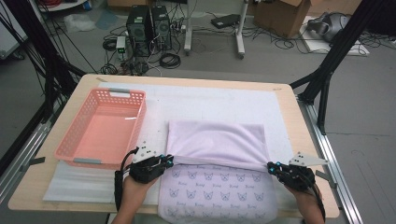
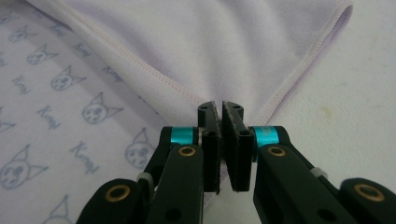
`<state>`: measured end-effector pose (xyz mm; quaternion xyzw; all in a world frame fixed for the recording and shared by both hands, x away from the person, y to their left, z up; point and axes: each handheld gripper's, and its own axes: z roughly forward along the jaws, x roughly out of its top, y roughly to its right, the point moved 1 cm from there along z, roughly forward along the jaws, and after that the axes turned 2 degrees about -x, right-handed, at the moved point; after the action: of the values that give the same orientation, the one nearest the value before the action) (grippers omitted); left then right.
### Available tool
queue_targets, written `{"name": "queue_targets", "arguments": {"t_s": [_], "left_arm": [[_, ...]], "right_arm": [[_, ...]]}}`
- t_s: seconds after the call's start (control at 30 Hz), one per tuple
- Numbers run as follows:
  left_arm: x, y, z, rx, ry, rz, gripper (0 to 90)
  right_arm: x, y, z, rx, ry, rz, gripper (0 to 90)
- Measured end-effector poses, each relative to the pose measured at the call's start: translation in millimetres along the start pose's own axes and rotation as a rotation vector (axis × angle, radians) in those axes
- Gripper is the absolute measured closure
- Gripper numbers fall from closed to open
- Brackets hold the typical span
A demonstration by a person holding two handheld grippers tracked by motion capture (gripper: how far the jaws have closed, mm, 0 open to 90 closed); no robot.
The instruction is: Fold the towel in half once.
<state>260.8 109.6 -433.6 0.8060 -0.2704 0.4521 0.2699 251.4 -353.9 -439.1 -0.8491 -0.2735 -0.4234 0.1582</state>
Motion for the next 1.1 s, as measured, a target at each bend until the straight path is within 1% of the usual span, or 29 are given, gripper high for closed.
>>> {"name": "queue_targets", "arguments": {"t_s": [0.07, 0.17, 0.27, 0.4, 0.47, 0.6, 0.73, 0.8, 0.97, 1.1], "left_arm": [[-1.7, 3.4, -4.9, 0.0, 0.004, 0.008, 83.7], [-5.3, 8.2, -12.0, -0.01, 0.007, 0.008, 83.7], [-8.7, 13.7, -16.9, -0.02, 0.013, 0.02, 83.7], [-11.8, 16.9, -21.2, -0.037, 0.017, 0.014, 83.8], [-13.3, 19.1, -24.6, -0.047, 0.018, 0.019, 83.9], [-18.3, 25.2, -31.0, -0.063, 0.021, 0.021, 83.9], [-23.5, 31.5, -38.6, -0.078, 0.017, 0.035, 84.0], [-26.2, 34.3, -42.7, -0.085, 0.018, 0.037, 84.0], [-31.0, 37.1, -48.1, -0.085, 0.006, 0.041, 83.9], [-35.9, 39.2, -52.3, -0.097, -0.005, 0.046, 83.9]], "right_arm": [[-0.2, -3.4, -5.1, -0.002, 0.003, -0.009, 85.8], [-2.5, -8.3, -13.0, -0.001, 0.018, -0.019, 85.8], [-6.0, -13.6, -19.4, -0.002, 0.019, -0.016, 85.8], [-10.4, -18.8, -24.9, -0.001, 0.013, -0.025, 85.8], [-12.4, -21.3, -28.4, 0.004, 0.016, -0.016, 85.9], [-16.4, -25.3, -34.6, 0.011, 0.014, -0.018, 85.9], [-21.1, -29.6, -39.8, 0.019, 0.013, -0.027, 86.0], [-23.3, -32.1, -43.9, 0.026, 0.01, -0.022, 85.9], [-27.3, -38.7, -49.0, 0.041, 0.007, -0.031, 86.0], [-30.4, -42.9, -52.8, 0.052, 0.003, -0.037, 86.0]]}}
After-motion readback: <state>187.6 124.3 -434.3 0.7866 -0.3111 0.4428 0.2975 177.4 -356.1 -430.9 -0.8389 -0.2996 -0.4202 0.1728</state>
